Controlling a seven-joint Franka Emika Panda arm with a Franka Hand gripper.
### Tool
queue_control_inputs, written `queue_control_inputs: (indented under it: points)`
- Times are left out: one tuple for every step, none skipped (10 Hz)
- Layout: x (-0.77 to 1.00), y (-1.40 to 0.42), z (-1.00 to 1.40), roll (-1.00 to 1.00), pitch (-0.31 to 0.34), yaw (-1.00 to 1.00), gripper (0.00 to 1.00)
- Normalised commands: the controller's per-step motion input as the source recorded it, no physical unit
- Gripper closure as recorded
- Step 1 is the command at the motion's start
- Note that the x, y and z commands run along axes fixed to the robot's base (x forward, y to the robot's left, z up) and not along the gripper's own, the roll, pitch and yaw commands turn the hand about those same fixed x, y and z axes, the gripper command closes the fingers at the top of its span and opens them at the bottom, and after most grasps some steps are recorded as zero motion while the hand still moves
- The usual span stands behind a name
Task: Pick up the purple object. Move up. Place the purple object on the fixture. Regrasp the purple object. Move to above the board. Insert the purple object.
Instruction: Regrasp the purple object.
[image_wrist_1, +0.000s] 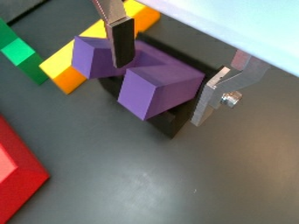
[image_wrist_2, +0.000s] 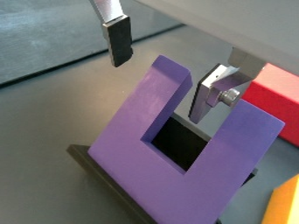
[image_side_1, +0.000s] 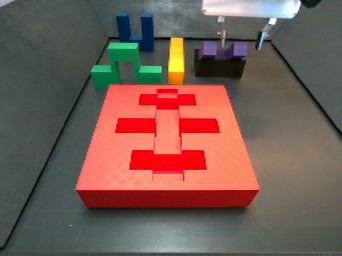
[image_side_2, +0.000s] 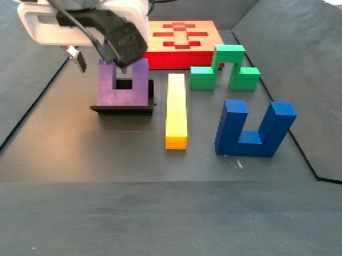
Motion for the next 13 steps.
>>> queue_control_inputs:
  points:
    - [0.0,0.0,0.0,0.82,0.103,0.0,0.0]
    - [0.0,0.0,0.0,0.83,0.097,0.0,0.0]
    - [0.0,0.0,0.0,0.84,0.083,0.0,0.0]
    - [0.0,0.0,0.0,0.83,0.074,0.0,0.0]
    - [0.02,0.0,0.0,0.8,0.06,0.0,0.0]
    - [0.1,0.0,0.0,0.78,0.049,0.0,0.0]
    - [0.13,-0.01,0.0,0.74,0.02,0.0,0.0]
    - [0.19,-0.04,0.0,0.7,0.006,0.0,0.0]
    - [0.28,-0.09,0.0,0.67,0.006,0.0,0.0]
    - [0.32,-0.11,0.0,0.68,0.0,0.0,0.0]
    - [0.3,-0.13,0.0,0.73,0.0,0.0,0.0]
    - [0.24,-0.14,0.0,0.85,0.0,0.0,0.0]
    - [0.11,-0.11,0.0,0.95,0.003,0.0,0.0]
